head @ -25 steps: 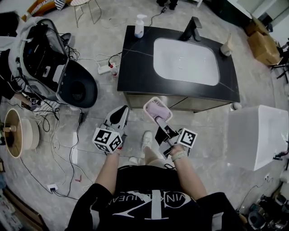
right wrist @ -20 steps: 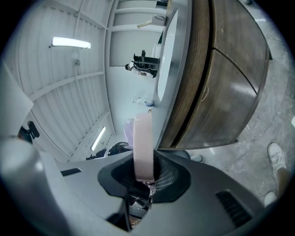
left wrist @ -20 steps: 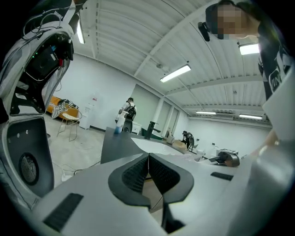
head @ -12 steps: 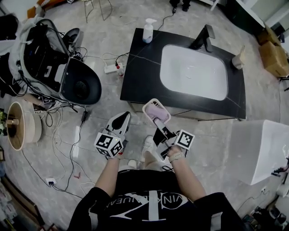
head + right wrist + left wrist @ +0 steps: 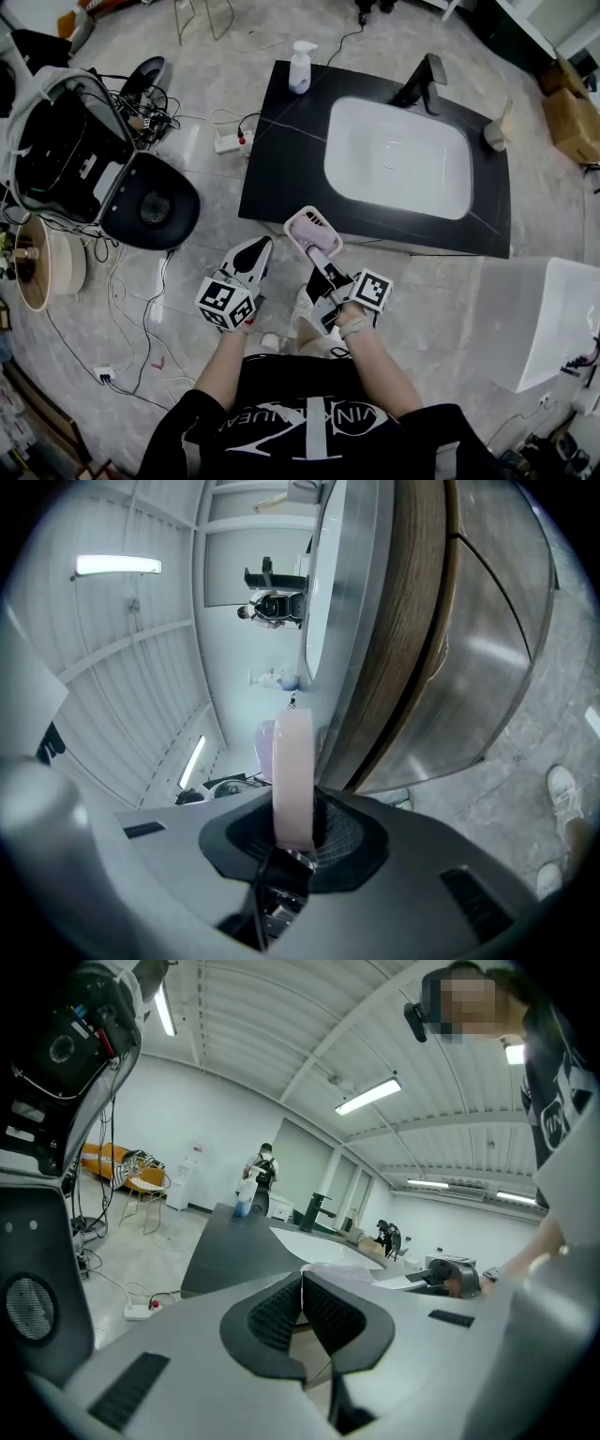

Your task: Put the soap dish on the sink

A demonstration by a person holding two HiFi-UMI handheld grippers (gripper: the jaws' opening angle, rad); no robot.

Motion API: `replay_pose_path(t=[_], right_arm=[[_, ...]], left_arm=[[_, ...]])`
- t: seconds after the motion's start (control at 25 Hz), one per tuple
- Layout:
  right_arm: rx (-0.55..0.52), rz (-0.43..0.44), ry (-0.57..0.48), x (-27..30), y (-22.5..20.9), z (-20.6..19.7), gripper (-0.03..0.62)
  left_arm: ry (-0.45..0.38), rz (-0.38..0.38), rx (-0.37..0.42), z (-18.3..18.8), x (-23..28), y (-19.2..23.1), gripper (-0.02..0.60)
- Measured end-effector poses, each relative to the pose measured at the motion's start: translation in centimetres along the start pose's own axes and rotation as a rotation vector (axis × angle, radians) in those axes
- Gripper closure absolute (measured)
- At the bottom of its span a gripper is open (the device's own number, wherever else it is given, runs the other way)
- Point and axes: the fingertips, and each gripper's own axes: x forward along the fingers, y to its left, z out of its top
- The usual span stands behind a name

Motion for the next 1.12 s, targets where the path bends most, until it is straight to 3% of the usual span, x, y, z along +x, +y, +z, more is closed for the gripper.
replay_pose_path(t=[0.52,0.68,1.12], right_arm=[[0.046,0.019,-0.024,1.5,-0.2,1.3,0.514],[0.047,-0.013,-0.018,2.6,-0.2,1.2,0.514],[0.112,-0.063,-0.051,4.8,-0.2,1.2,0.514]], left_arm=[[0.013,-0.040,0.012,-0.5,1.8,-1.3,0.561],[0.027,-0.054,0.006,-0.8,2.1,-0.7,0.561],[0.102,-0.167,0.023,-1.6,3.0,-0.7,0.561]])
